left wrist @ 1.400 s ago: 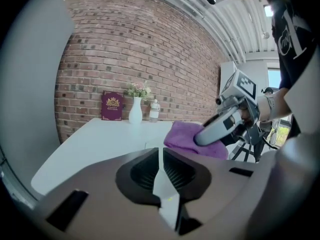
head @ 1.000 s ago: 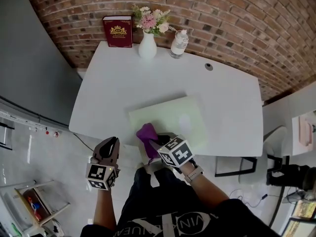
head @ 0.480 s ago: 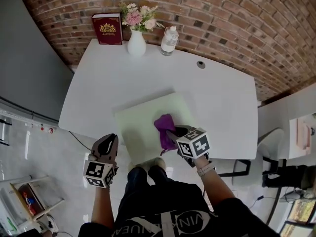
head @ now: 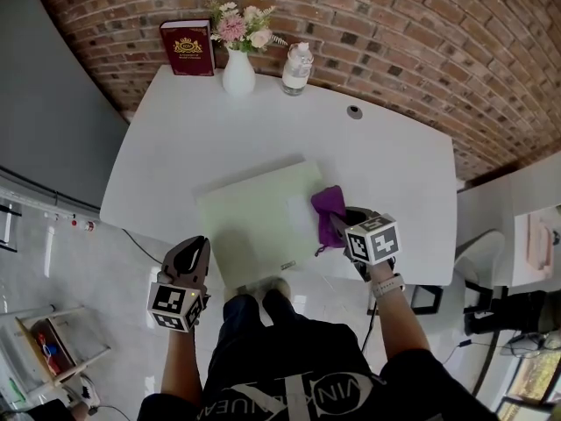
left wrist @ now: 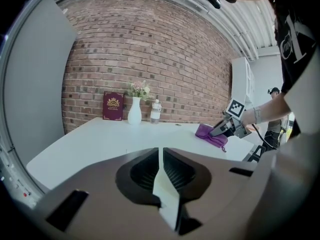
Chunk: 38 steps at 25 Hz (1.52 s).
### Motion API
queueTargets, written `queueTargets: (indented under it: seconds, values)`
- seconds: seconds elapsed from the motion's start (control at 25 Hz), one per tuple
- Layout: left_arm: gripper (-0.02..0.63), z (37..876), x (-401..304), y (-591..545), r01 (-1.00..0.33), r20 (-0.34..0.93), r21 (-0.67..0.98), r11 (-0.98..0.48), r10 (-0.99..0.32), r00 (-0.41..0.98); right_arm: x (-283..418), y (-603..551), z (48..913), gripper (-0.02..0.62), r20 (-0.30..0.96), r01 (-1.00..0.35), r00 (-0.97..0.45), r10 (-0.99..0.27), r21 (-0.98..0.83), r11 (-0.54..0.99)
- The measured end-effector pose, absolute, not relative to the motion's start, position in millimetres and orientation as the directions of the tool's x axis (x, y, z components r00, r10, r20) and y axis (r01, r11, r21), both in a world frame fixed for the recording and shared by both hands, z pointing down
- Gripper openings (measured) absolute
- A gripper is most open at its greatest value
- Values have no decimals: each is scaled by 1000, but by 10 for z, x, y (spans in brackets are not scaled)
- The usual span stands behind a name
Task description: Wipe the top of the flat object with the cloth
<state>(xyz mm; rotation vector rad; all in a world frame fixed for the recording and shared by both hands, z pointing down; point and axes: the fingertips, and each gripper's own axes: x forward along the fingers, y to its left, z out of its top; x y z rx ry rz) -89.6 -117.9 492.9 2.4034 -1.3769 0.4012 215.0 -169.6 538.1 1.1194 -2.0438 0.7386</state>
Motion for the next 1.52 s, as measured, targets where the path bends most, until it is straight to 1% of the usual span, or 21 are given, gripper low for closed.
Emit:
queueTargets:
  seconds: [0.08, 0.2, 0.24, 0.32, 0.48, 0.6, 0.72, 0.88, 1.0, 1.12, 1.24, 1.36, 1.52]
  values:
    - [31, 4928, -872, -1169, -866, 405, 148, -477, -769, 493, 2293, -1737, 5366, 69, 787, -883, -349, -508, -95, 459]
    - [31, 4912, -841, -1167, -860, 407, 140, -491, -763, 502, 2454, -1800, 5255, 69, 782, -881, -246, -572, 66, 468]
    - [31, 4911, -835, -1165, -858, 410, 137, -495, -760, 504, 2456, -1805, 5189, 69, 772, -878, -232, -592, 96, 469]
    - [31, 4917, -839, -1157, -854, 415, 136, -502, -754, 509, 2350, -1781, 5027, 69, 742, -881, -265, -616, 73, 467]
    - [31, 4964, -900, -1122, -855, 426, 138, -499, -750, 506, 1760, -1628, 4732, 69, 660, -852, -453, -600, -121, 510]
    - [31, 4984, -959, -1079, -861, 432, 145, -488, -751, 499, 1106, -1419, 4666, 69, 617, -770, -593, -518, -246, 589]
    - [31, 4926, -1029, -1046, -869, 417, 142, -474, -768, 487, 421, -1165, 4720, 69, 588, -665, -705, -396, -353, 659]
    - [31, 4897, -1234, -922, -897, 422, 138, -419, -795, 436, -313, -799, 4838, 69, 568, -527, -791, -228, -443, 726]
    - [31, 4909, -1432, -791, -920, 431, 137, -368, -814, 389, -634, -612, 4941, 69, 565, -464, -813, -139, -485, 741]
    - [31, 4973, -1608, -657, -935, 441, 138, -326, -825, 353, -723, -538, 5095, 69, 596, -452, -797, -96, -483, 750]
    - [31, 4998, -1700, -608, -945, 444, 141, -294, -835, 326, -638, -546, 5215, 69, 629, -465, -772, -89, -465, 754]
    - [31, 4982, -1676, -631, -948, 445, 146, -283, -837, 319, -465, -589, 5260, 69, 648, -488, -754, -103, -450, 748]
    - [31, 4951, -1546, -717, -940, 423, 137, -314, -839, 342, -135, -685, 5273, 69, 657, -535, -740, -146, -442, 720]
